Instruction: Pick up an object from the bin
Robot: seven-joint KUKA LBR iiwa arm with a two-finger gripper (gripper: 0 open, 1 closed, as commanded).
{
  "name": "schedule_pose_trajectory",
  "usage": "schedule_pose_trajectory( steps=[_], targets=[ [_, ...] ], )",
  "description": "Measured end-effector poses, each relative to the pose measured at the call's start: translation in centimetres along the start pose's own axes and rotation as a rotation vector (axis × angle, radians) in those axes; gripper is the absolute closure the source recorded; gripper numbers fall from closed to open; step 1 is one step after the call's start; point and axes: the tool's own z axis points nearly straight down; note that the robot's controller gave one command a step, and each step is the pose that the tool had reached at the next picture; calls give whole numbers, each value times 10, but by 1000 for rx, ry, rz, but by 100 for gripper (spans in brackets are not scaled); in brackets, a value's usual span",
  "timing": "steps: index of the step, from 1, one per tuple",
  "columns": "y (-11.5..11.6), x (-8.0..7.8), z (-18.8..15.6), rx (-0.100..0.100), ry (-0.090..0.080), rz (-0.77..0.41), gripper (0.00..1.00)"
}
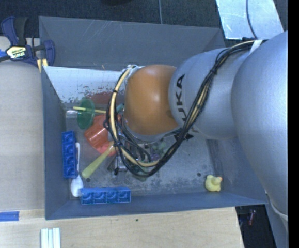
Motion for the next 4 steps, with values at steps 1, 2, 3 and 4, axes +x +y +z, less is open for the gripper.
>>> schedule_pose_trajectory(
  steps=[1, 2, 3, 4],
  targets=[
    [0, 0, 0, 0, 0, 0, 0],
    [-60, -14, 33, -1, -3, 53, 0],
    [-67, -26, 56, -5, -11, 22, 100],
    [-67, -26, 56, -5, -11, 23, 100]
  ],
)
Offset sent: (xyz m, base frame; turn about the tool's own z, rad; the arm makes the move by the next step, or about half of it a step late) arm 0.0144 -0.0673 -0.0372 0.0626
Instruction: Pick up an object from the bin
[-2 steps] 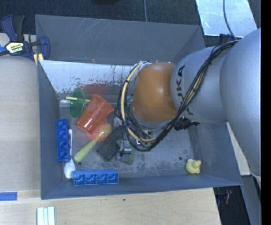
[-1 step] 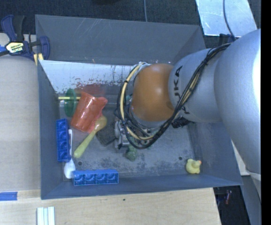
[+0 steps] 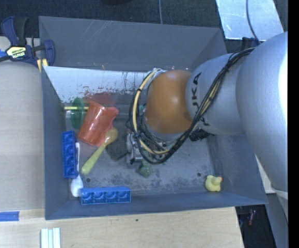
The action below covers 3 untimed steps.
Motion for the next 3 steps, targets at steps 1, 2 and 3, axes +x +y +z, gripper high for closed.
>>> schedule_pose_trajectory(
  steps=[1, 2, 3],
  targets=[
    [-2, 7, -64, 2, 6, -33, 100],
    [-30, 9, -135, 1, 0, 36, 0],
    [-29, 9, -135, 1, 0, 36, 0]
  ],
)
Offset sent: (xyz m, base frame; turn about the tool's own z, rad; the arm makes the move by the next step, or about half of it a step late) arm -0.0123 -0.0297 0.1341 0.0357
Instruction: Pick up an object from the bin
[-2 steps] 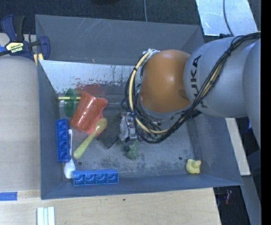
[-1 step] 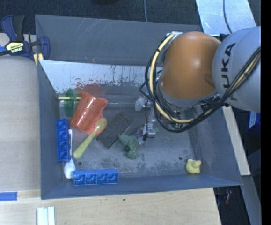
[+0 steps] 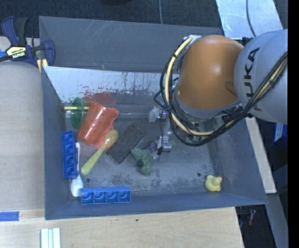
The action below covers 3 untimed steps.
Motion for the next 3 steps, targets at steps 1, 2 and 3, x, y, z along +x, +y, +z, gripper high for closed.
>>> schedule_pose_trajectory(
  steps=[1, 2, 3],
  targets=[
    [24, 36, 68, -1, -6, -56, 0],
    [5, 20, 87, -1, -8, -27, 0],
    [-2, 13, 77, -1, -4, -51, 0]
  ],
)
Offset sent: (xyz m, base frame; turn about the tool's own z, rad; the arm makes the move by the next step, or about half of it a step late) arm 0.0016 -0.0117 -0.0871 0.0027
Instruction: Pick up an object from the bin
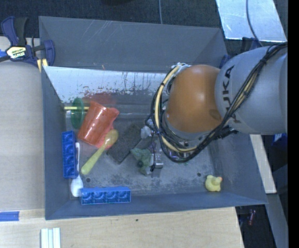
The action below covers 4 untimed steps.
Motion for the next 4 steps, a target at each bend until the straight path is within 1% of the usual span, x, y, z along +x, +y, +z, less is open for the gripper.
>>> schedule_pose_trajectory(
  steps=[1, 2, 3, 4],
  targets=[
    [-35, -19, 54, 1, -11, -85, 0],
    [-53, -47, 54, -2, -23, -198, 100],
    [-53, -47, 54, -2, -23, -198, 100],
    [-56, -44, 7, -1, -17, -309, 100]
  ],
)
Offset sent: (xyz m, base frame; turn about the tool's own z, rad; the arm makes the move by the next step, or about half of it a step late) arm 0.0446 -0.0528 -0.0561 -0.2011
